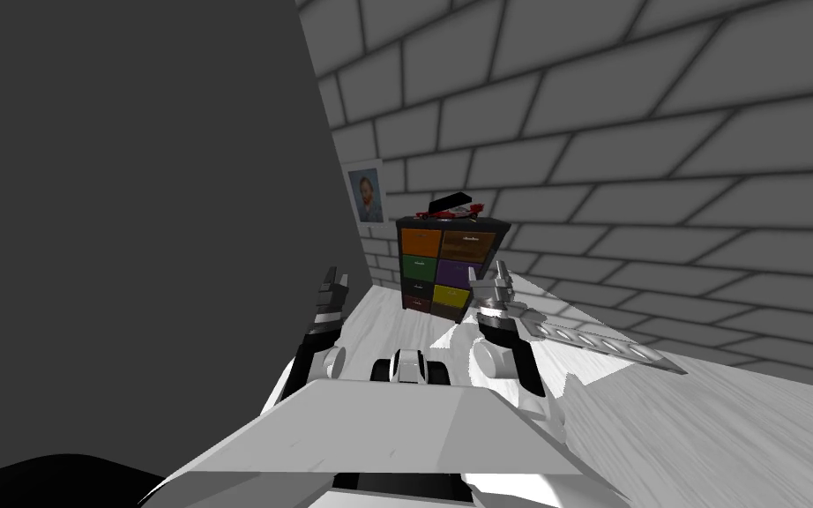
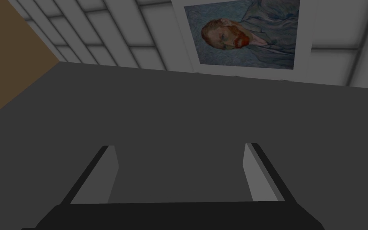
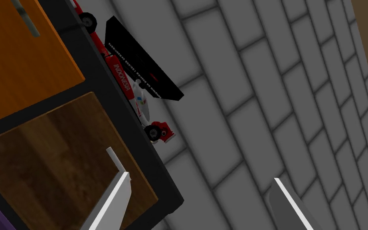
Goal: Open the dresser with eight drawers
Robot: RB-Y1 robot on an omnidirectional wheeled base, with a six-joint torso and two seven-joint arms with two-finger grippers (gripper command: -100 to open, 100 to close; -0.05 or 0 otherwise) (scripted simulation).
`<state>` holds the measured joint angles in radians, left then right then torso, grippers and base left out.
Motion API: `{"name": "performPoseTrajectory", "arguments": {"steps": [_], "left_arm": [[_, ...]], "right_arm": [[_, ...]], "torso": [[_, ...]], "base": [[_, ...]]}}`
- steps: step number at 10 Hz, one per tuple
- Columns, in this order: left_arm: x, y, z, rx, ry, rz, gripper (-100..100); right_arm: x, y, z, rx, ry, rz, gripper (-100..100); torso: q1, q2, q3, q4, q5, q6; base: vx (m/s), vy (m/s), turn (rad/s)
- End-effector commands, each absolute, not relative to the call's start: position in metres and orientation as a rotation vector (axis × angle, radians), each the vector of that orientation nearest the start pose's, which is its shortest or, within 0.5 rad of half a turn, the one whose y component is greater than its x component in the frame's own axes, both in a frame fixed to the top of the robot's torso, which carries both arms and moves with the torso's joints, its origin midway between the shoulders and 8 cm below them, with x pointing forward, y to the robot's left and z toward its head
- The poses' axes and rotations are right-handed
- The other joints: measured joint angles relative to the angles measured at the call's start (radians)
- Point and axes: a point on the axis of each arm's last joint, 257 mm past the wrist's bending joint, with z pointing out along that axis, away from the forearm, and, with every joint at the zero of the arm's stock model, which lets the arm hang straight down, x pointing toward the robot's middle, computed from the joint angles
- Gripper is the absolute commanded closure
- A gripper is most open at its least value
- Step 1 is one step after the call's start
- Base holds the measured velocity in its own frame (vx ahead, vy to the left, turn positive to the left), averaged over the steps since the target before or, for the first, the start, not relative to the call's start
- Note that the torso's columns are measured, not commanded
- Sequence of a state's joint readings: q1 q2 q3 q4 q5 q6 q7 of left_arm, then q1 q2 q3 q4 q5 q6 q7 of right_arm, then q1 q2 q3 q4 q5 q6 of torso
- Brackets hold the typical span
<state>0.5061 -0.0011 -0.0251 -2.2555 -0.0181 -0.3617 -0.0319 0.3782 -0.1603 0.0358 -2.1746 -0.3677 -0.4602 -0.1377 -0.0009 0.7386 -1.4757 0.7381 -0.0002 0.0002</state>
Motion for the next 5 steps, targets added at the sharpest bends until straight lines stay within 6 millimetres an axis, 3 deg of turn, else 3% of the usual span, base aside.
{"name": "performPoseTrajectory", "arguments": {"steps": [1, 5], "left_arm": [[0.3706, 0.2751, -0.0172, -0.773, 0.747, -1.243, 0], [0.3705, 0.2751, -0.0172, -0.773, 0.747, -1.243, 0]], "right_arm": [[0.3849, -0.2882, 0.0103, 0.916, 0.453, 1.805, -100], [0.3896, -0.2862, 0.017, 0.971, 0.34, 1.966, -100]], "torso": [[0.001, -0.001, 0.0, 0.0, 0.0, 0.0], [0.0, 0.0, 0.0, 0.0, 0.0, 0.0]], "base": [[0.023, 0.027, 0.028], [0.025, 0.026, 0.027]]}}
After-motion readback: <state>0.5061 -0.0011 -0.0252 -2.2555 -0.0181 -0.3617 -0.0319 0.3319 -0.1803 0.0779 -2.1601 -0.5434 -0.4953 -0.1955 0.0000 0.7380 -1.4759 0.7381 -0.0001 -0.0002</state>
